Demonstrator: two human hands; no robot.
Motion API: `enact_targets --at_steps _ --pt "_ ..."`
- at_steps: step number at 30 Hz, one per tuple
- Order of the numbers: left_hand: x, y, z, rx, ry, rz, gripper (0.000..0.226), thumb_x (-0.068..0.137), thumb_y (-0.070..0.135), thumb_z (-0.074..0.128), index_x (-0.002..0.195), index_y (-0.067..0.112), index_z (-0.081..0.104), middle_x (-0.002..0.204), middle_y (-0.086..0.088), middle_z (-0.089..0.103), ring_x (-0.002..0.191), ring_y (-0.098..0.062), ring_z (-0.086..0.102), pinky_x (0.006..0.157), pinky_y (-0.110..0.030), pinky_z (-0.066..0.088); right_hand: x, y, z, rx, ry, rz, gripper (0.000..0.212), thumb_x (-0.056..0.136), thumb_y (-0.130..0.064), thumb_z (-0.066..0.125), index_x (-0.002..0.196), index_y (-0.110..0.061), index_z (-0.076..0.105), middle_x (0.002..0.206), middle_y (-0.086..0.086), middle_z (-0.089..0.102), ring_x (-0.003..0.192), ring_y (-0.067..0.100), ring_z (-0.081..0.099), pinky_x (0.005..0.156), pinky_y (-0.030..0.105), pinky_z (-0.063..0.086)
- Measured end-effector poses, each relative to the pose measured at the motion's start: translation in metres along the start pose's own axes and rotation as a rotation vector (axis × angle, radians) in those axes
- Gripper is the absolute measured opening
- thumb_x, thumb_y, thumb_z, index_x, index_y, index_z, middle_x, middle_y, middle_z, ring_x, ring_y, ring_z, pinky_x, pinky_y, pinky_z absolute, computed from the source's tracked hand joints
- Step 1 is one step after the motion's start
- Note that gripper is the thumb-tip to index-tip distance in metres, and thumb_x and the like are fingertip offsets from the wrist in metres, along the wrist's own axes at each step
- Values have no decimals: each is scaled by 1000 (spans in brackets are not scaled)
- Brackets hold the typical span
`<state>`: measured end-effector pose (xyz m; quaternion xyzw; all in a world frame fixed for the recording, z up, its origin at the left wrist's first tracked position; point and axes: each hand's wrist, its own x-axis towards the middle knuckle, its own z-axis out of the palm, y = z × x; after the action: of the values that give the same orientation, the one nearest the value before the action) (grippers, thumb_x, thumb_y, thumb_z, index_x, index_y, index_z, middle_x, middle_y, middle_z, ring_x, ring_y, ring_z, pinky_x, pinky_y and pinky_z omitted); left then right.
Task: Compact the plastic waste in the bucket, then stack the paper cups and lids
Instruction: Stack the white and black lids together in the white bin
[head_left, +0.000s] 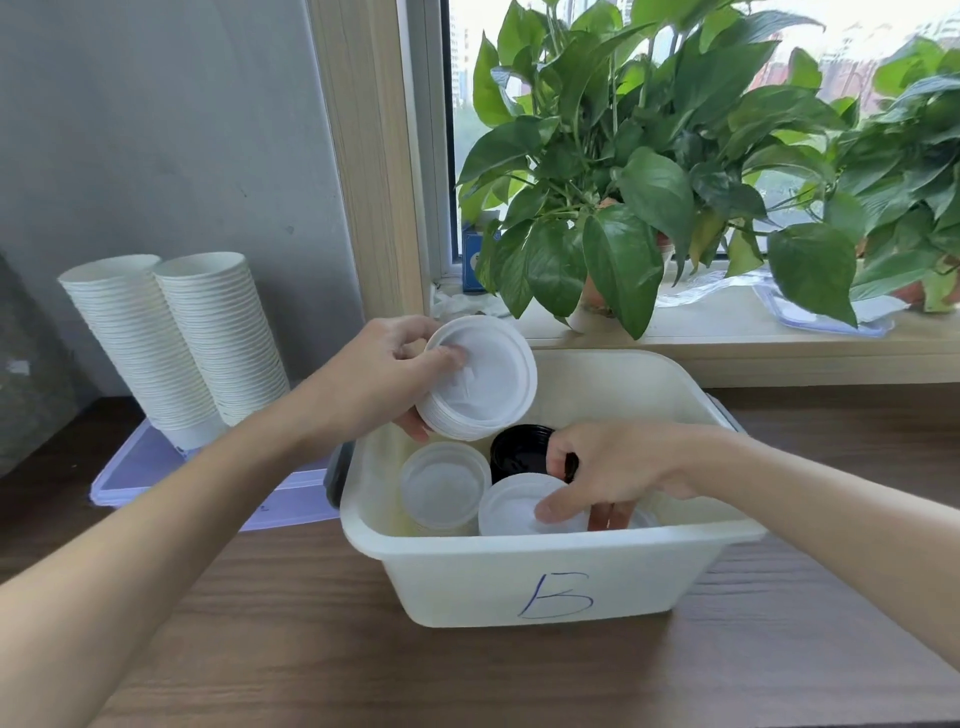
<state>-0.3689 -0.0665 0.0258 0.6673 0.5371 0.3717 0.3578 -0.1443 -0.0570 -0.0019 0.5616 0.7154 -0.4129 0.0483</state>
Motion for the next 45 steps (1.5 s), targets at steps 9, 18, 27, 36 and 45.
enact_targets --at_steps 9,18,27,36,45 --pt "-2 3 2 15 -17 -10 17 98 26 58 108 18 69 89 -10 70 60 -17 64 57 -33 59 2 5 0 127 -21 40 25 84 -8 71 101 -12 54 78 6 60 53 16 58 54 25 51" --pt "-3 9 -2 -27 -46 -85 21 102 24 52 110 17 70 82 -6 69 65 -20 68 58 -35 62 -17 9 -22 275 46 36 20 88 5 56 104 -7 52 93 20 61 67 29 61 68 38 55" --pt "-1 23 14 53 -454 -276 30 105 24 45 113 4 65 84 -14 74 76 -32 72 70 -41 62 -59 17 -73 398 434 -22 17 88 6 53 103 -2 53 88 23 59 65 33 63 50 30 53" --pt "4 16 50 312 -618 -331 28 104 26 51 91 8 67 89 -8 60 84 -22 61 74 -38 63 -68 26 -71 433 500 -18 16 87 5 54 100 -4 53 89 22 59 63 33 65 51 30 54" --pt "10 -1 52 539 -456 -82 18 89 23 74 78 9 78 63 4 69 58 -24 73 54 -21 51 -66 18 -67 436 488 -45 18 87 4 54 103 -4 53 89 20 59 62 32 66 52 31 54"
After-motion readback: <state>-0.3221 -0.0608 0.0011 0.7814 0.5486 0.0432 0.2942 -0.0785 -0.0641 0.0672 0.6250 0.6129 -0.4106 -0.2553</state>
